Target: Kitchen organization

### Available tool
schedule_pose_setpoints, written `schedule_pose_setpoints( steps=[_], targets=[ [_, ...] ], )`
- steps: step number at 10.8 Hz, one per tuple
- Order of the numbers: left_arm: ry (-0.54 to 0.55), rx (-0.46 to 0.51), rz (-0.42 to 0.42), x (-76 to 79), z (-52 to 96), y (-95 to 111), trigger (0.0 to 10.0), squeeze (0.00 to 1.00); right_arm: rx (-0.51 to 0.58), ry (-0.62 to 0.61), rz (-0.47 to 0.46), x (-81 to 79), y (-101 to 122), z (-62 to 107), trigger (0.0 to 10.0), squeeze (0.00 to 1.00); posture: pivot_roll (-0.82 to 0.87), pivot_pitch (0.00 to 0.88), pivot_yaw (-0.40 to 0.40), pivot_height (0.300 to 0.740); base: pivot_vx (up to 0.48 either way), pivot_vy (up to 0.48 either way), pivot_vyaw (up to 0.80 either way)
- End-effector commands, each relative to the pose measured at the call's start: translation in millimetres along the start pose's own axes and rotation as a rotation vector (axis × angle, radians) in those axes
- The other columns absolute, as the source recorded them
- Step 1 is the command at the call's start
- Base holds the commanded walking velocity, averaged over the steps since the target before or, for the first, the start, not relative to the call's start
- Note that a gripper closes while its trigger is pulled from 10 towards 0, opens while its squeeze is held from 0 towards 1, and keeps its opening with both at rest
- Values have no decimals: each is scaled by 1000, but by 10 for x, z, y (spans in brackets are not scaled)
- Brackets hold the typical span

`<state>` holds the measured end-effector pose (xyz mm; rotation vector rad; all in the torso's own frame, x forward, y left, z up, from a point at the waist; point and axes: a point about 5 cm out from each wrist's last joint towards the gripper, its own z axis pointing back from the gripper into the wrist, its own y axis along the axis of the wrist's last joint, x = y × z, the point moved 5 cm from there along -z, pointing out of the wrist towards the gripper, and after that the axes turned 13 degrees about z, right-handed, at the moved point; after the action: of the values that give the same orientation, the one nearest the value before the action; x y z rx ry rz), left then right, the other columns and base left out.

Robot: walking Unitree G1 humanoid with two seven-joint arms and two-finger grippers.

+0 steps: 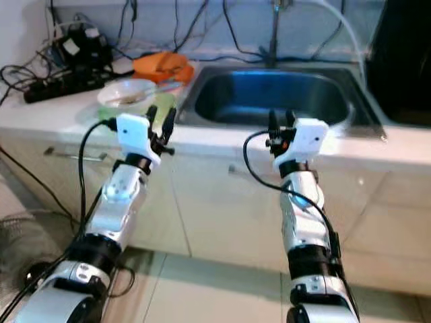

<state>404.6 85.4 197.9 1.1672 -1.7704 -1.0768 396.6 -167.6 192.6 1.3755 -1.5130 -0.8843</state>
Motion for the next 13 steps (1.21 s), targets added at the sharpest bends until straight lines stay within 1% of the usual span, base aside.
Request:
schedule_pose_setpoints(
  steps=[1,3,8,10,11,12,13],
  targets=[
    [15,0,-21,-105,12,31,10000,0,3,33,-18,-136,19,-18,10000,0,10,0,85,740,382,0,0],
    [8,-6,-21,-96,21,19,10000,0,-25,26,-35,-126,-39,-4,10000,0,11,0,89,740,382,0,-625],
    [5,-3,-23,-88,25,26,10000,0,-16,30,-23,-154,-26,2,10000,0,14,0,89,740,385,0,0],
    [4,-2,-24,-85,24,32,10000,0,-9,41,-2,-171,-11,0,10000,0,18,0,86,740,386,0,0],
    [5,-2,-25,-87,24,34,10000,0,-4,41,-3,-173,-4,0,10000,0,18,0,86,740,390,0,438],
    [2,3,-26,-85,23,47,10000,0,-2,34,-19,-166,-3,-1,10000,0,22,0,85,740,368,0,0],
    [-6,18,-25,-69,23,76,10000,0,-6,24,-30,-143,-10,-1,10000,0,23,2,87,740,0,0,0]
  ],
)
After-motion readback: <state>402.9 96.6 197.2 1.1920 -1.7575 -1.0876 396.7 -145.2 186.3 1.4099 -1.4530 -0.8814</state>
